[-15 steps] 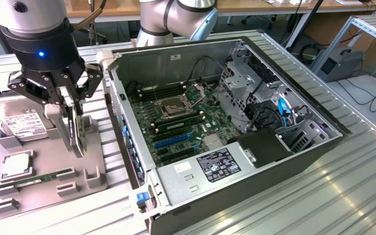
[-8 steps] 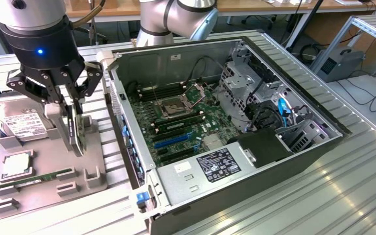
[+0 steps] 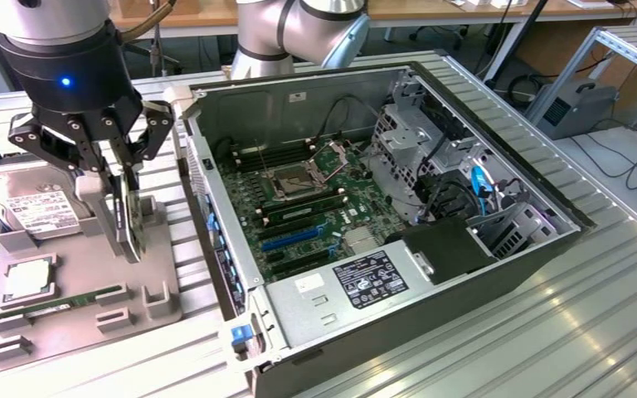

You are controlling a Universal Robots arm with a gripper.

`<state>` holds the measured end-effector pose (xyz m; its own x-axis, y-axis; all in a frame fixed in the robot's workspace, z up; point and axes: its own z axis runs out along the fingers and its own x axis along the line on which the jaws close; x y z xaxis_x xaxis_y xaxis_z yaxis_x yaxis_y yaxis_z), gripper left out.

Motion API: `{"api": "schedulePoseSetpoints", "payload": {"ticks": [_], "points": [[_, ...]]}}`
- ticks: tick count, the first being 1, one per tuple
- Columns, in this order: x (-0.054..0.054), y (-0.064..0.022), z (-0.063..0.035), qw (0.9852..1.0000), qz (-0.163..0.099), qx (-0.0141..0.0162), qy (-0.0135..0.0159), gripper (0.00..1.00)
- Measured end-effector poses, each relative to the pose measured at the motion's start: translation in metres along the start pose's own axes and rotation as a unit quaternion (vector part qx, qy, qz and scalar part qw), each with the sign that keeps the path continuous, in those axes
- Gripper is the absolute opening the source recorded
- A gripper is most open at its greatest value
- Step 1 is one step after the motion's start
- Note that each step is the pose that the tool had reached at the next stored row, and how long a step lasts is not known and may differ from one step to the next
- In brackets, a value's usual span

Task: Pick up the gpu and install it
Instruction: 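Pick up the gpu and move the gpu toward the slot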

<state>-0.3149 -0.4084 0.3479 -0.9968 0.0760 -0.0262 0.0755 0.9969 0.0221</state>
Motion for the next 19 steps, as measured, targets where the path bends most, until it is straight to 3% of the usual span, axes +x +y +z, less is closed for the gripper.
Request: {"api": "schedulePoseSetpoints", "payload": {"ticks": [19], "points": [[-0.0003, 0.0002, -0.0101, 1.0, 0.0, 0.0, 0.0, 0.27]]}}
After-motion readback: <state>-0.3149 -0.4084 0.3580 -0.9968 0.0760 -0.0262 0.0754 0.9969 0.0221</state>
